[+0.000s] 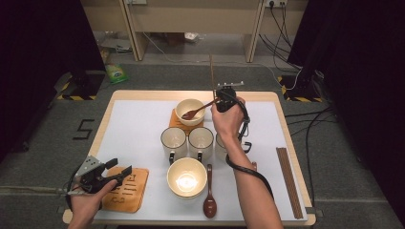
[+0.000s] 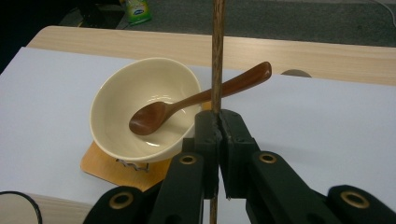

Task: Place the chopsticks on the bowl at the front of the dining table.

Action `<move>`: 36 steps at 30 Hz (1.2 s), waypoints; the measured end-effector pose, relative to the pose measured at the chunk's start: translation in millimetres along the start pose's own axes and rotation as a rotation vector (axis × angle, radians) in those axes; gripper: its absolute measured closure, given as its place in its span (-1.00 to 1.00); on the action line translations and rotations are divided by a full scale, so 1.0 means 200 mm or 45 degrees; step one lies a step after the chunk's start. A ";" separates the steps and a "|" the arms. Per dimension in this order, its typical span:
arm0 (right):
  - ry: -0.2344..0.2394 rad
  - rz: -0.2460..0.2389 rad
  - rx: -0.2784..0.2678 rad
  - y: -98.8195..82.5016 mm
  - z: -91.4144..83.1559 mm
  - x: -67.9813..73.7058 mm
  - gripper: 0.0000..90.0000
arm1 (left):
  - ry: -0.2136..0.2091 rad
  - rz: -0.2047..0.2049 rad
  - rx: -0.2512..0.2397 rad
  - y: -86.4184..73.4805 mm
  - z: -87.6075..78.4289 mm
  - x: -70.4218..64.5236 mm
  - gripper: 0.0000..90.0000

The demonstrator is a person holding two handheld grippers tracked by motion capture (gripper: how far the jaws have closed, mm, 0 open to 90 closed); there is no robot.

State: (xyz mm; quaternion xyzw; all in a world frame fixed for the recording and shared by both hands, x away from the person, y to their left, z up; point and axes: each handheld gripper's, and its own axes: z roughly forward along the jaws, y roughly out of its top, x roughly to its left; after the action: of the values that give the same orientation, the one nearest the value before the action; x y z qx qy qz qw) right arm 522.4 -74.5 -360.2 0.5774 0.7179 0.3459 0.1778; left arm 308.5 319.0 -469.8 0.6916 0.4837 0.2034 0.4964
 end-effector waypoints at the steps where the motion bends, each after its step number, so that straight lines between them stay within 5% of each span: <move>1: 0.000 0.002 0.004 0.00 0.00 0.00 0.92 | 0.000 0.000 0.001 0.00 0.00 0.00 -0.42; 36: 0.004 -0.018 0.122 -0.01 0.09 0.03 0.92 | -0.002 -0.002 0.003 0.00 0.00 0.00 -0.42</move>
State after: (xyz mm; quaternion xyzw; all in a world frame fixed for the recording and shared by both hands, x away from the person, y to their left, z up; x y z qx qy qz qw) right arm 531.5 -64.4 -373.2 0.5795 0.7380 0.3109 0.1512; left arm 308.7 318.6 -470.7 0.6919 0.4843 0.2019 0.4959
